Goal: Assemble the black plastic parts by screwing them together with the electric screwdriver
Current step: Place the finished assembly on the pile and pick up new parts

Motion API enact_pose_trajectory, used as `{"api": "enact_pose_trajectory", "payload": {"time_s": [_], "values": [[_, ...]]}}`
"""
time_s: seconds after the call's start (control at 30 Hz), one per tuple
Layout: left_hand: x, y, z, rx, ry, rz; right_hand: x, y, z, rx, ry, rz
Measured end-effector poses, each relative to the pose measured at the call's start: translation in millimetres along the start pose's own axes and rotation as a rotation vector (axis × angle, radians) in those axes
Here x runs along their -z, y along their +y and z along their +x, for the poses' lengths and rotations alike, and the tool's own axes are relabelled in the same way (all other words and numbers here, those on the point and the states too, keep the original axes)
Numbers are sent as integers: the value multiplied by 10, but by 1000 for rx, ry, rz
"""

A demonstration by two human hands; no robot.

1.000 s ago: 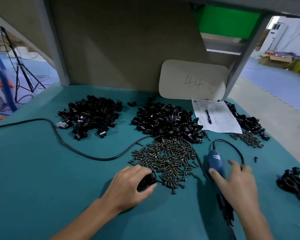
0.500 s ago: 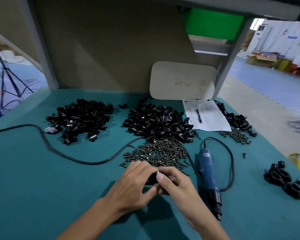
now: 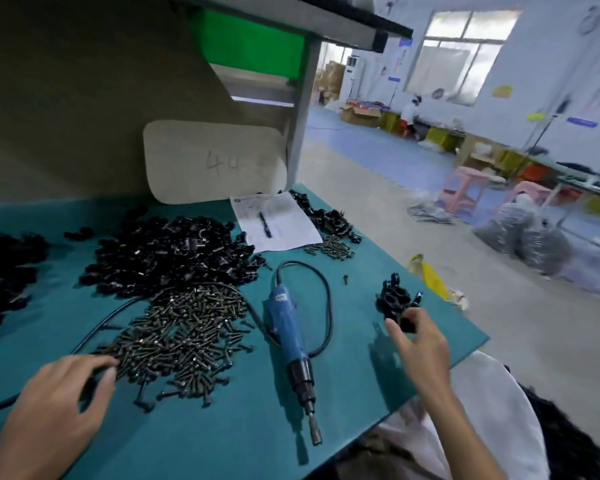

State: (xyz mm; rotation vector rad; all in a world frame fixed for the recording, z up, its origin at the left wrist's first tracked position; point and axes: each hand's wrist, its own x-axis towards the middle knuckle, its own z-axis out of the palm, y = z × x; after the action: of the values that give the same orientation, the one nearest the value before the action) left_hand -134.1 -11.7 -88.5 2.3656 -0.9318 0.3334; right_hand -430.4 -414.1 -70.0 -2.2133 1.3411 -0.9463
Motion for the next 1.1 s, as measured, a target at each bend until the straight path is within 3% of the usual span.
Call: {"api": "enact_pose_trajectory", "payload": {"time_s": [0.27,0.47,0.57,0.73,0.87,1.03,1.1], "values": [[-15,3,-25,5,10,22,-99,431,263,-31,-28,-186],[-79,-113,-11,65,-6,-24,-144,232,348,-91,24,-228],[-44,-96,3,150,23,-105,-242,-148,309,41,57,-184],[54,-281,141,236,56,-92,-655,-1183,258,376,-256,73],[224,-586,292,343,119,-12,-1224,-2042,270,577,-642,5],[423,-959,453,461,170,126,-1928,-2617,233,708,-770,-158],[449,-1066,514,497,106,167,-2106,-2683,233,723,-769,-202]]}}
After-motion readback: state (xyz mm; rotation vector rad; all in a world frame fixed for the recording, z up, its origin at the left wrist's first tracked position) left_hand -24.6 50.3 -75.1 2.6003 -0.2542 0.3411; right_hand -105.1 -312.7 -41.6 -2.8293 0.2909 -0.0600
